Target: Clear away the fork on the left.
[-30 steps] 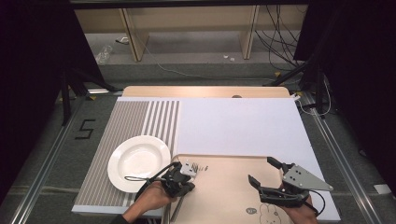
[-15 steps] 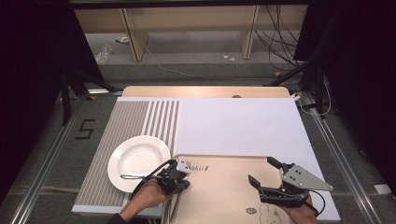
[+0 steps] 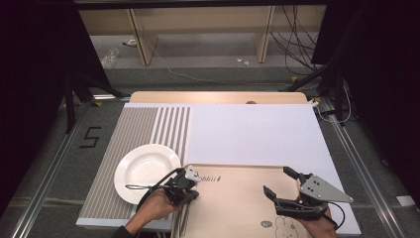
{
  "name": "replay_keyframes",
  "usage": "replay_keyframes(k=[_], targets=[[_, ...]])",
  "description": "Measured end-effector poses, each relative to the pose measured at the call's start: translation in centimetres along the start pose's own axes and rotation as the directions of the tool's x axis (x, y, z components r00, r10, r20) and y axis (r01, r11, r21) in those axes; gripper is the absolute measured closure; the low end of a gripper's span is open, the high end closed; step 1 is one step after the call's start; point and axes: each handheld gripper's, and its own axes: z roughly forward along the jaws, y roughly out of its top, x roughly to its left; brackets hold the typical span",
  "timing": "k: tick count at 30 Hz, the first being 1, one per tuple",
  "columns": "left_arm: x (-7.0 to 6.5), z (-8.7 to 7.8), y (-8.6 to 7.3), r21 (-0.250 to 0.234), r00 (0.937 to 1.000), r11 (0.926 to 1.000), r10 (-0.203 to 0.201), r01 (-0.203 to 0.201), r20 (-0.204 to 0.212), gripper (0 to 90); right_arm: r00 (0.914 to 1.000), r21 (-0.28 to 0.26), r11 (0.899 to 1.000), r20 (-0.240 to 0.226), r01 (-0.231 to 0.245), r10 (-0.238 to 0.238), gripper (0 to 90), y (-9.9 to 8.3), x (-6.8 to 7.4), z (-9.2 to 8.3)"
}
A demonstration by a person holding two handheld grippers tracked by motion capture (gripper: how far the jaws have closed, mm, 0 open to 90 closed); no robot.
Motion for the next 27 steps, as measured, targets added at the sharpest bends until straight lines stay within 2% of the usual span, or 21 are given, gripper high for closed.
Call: replay_keyframes(k=[2,4,6,9,10,12,14,18,19,22,27], targets=[[0.1,-0.2,0.0,-0.017,0.9998,0.9999,0.0,0.0,0.017,81.7,1.0,0.007,1.0,0.0,0.003,-0.003,16.0,0.0,0.0,0.0],[0.2,-0.5,0.1,-0.044,0.9994,0.9988,-0.017,0.018,0.031,77.3,1.0,0.003,1.0,-0.001,0.002,-0.002,16.0,0.0,0.0,0.0],[0.3,-1.0,0.2,-0.066,0.9982,0.9973,-0.027,0.03,0.053,67.2,1.0,0.002,1.0,0.0,0.0,0.0,16.0,0.0,0.0,0.0],[0.4,-1.7,0.4,-0.122,0.9953,0.9907,-0.051,0.061,0.082,48.1,1.0,0.003,1.0,0.001,0.001,-0.001,16.0,0.0,0.0,0.0],[0.5,-2.0,0.5,-0.139,0.9933,0.9876,-0.059,0.073,0.099,43.4,1.0,0.001,1.0,0.001,0.002,-0.002,16.0,0.0,0.0,0.0],[0.6,-2.5,0.6,-0.167,0.993,0.9828,-0.062,0.078,0.101,38.0,1.0,0.006,1.0,0.0,0.002,-0.002,16.0,0.0,0.0,0.0],[0.7,-2.9,0.6,-0.192,0.9938,0.978,-0.065,0.081,0.09,33.8,1.0,0.003,1.0,0.0,0.001,-0.001,16.0,0.0,0.0,0.0],[1.2,-3.6,0.6,-0.253,0.9905,0.9603,-0.095,0.117,0.1,28.8,1.0,0.002,1.0,0.001,0.001,-0.001,16.0,0.0,0.0,0.0],[1.3,-3.8,0.5,-0.265,0.9903,0.9565,-0.098,0.121,0.099,28.4,1.0,0.0,1.0,0.001,0.002,-0.002,16.0,0.0,0.0,0.0],[1.6,-4.4,0.5,-0.307,0.9858,0.939,-0.126,0.155,0.111,28.3,1.0,0.004,1.0,0.001,0.002,-0.002,16.0,0.0,0.0,0.0],[2.0,-5.3,0.2,-0.347,0.9847,0.9228,-0.14,0.168,0.103,27.3,1.0,0.002,1.0,0.001,0.002,-0.002,15.9,0.0,0.0,0.0]])
